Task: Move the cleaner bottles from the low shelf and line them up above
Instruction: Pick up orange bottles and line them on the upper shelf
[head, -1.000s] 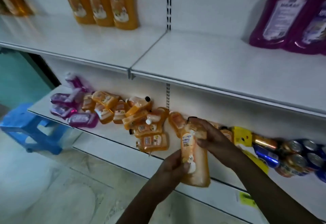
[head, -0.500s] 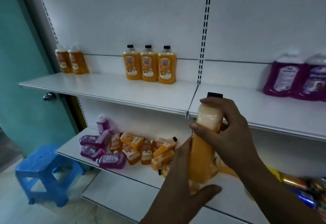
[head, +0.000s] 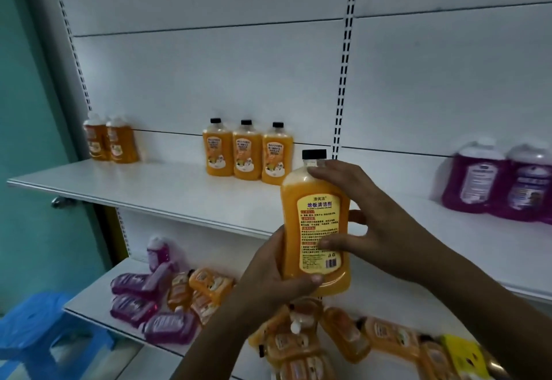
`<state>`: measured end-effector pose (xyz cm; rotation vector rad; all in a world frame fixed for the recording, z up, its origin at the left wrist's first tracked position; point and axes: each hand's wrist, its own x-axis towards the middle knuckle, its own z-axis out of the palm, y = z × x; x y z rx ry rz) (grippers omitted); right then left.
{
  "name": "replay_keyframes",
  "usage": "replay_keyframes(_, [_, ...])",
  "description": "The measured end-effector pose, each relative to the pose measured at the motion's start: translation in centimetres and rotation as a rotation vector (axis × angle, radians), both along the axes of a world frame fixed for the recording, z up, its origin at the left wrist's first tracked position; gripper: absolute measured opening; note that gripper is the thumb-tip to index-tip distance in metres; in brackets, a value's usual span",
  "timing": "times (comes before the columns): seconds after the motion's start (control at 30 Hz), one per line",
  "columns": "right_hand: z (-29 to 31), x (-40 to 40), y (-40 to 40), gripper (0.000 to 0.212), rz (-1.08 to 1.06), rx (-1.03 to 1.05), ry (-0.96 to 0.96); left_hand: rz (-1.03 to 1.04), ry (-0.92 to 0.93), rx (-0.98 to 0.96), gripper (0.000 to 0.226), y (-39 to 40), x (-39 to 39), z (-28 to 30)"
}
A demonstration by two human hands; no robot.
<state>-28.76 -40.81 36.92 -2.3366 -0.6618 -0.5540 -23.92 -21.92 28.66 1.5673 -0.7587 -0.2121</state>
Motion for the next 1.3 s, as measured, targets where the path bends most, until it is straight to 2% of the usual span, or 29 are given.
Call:
replay_keyframes(0.17, [-1.2,4.9,-1.4,0.092,-0.164,-0.085,-0.19,0.078,-0.224,0.211,0.071,-2.7,6.9,1.6])
replay_keyframes(0.33, [-2.7,11.0,-3.5,0.089,-0.283,-0.097,-0.156,0.127,-0.306,0.41,0.063,-5.2,12.7,1.3])
replay_keyframes(0.53, [-3.6,19.3,-4.7,0.091,-0.307,-0.092,-0.21,0.309,-0.38,0.567,0.047,-7.3,18.0,0.5])
replay_keyframes(0.63, [-4.3,23.4,-5.7,0.091,-0.324,-0.085,-0.246,0.414,-0.437,0.825,0.059,-7.5,18.7,0.0])
replay_keyframes(0.7, [-4.5,25.7,-6.2,0.091,-0.396,-0.092,-0.255,0.454,-0.448,0.887,0.066,-7.4,18.7,-0.1])
replay_keyframes(0.9, [-4.4,29.6,-7.3,0.093,-0.694,-0.395,-0.327,0.43,-0.421,0.875,0.059,-7.2,18.8,0.1])
replay_keyframes(1.1, [-4.6,30.6,-7.6,0.096,-0.688,-0.381,-0.257,0.452,-0.401,0.776,0.051,-7.0,18.5,-0.1])
replay_keyframes(1.2, [-4.0,29.5,-7.6,0.096,-0.653,-0.389,-0.222,0.496,-0.422,0.608,0.042,-6.4,18.1,0.1])
replay_keyframes(1.3, [-2.1,26.1,-6.2,0.086,-0.605,-0.255,-0.187,0.561,-0.528,0.329,0.028,-5.3,17.3,0.5])
